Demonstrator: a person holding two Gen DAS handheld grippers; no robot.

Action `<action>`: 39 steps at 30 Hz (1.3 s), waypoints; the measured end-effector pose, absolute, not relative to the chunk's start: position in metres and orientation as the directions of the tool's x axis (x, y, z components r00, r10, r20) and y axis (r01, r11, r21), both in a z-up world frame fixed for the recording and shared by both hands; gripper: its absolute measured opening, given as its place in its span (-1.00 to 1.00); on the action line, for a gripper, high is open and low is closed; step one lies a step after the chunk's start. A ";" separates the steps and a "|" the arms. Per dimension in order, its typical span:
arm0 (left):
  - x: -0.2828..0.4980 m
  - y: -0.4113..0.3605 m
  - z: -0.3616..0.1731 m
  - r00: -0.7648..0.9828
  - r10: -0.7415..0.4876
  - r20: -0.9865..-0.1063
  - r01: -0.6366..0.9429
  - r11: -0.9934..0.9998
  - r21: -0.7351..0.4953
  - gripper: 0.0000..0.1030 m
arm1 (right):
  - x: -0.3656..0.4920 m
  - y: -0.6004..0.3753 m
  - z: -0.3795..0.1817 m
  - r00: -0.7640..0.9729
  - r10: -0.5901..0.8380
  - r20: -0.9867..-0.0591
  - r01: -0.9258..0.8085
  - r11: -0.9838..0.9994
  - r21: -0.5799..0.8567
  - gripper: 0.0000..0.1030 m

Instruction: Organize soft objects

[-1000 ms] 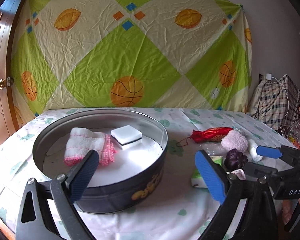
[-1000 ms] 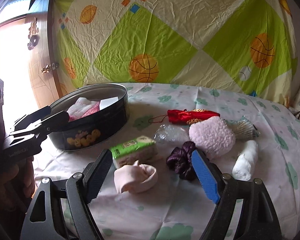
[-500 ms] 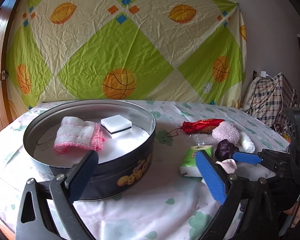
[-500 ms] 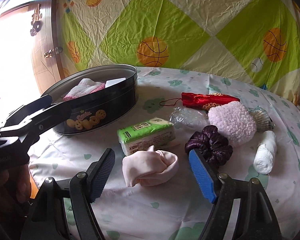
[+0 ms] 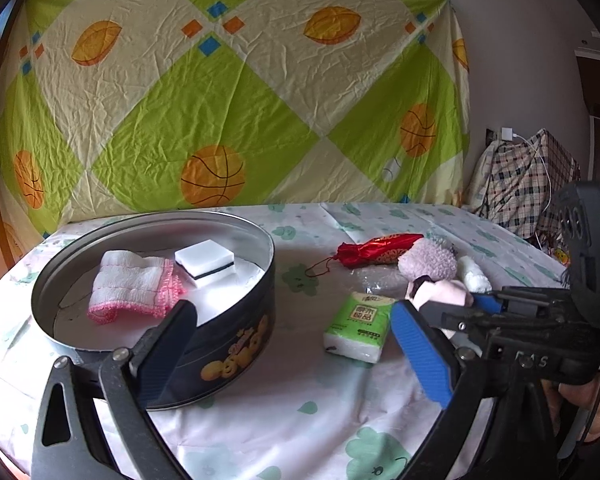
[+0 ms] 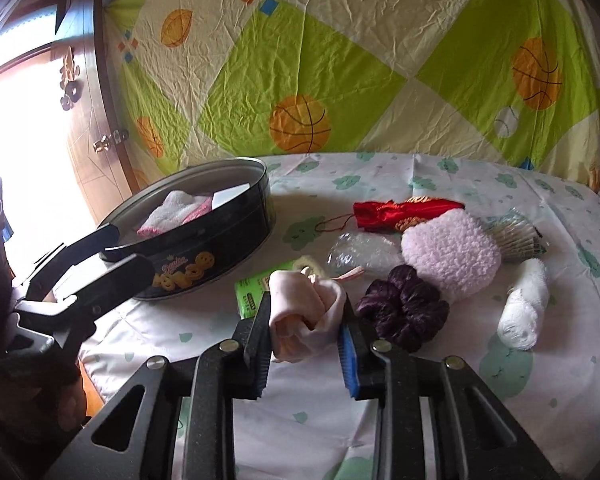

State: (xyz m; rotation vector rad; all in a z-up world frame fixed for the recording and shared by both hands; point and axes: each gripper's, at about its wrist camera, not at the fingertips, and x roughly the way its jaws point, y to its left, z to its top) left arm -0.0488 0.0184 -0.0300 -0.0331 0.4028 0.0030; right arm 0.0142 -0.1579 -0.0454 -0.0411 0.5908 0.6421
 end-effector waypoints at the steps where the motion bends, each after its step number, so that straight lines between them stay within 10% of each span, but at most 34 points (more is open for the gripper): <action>1: -0.045 0.015 -0.030 0.916 -0.013 -0.400 0.003 1.000 -0.026 0.93 | 0.014 -0.160 -0.042 0.664 0.538 -0.519 -0.562 0.817 0.128 -0.40; 10: -0.006 -0.008 -0.030 0.863 -0.084 -0.497 0.071 0.996 -0.046 0.88 | 0.035 -0.178 -0.026 0.783 0.420 -0.459 -0.439 0.896 0.069 -0.40; 17: 0.020 -0.022 -0.038 0.806 -0.152 -0.573 0.138 0.988 -0.068 0.36 | 0.045 -0.184 -0.035 0.776 0.413 -0.477 -0.419 0.902 0.100 -0.40; 31: 0.055 -0.031 -0.066 0.678 -0.205 -0.706 0.177 0.978 -0.114 0.40 | 0.054 -0.193 -0.041 0.737 0.457 -0.497 -0.420 0.887 0.192 -0.40; 35: 0.056 -0.025 -0.068 0.668 -0.229 -0.708 0.168 0.973 -0.156 -0.03 | 0.053 -0.192 -0.040 0.739 0.454 -0.497 -0.417 0.889 0.191 -0.40; 39: 0.049 -0.023 -0.064 0.698 -0.238 -0.675 0.170 0.971 -0.167 -0.05 | 0.051 -0.193 -0.039 0.748 0.451 -0.486 -0.415 0.890 0.186 -0.40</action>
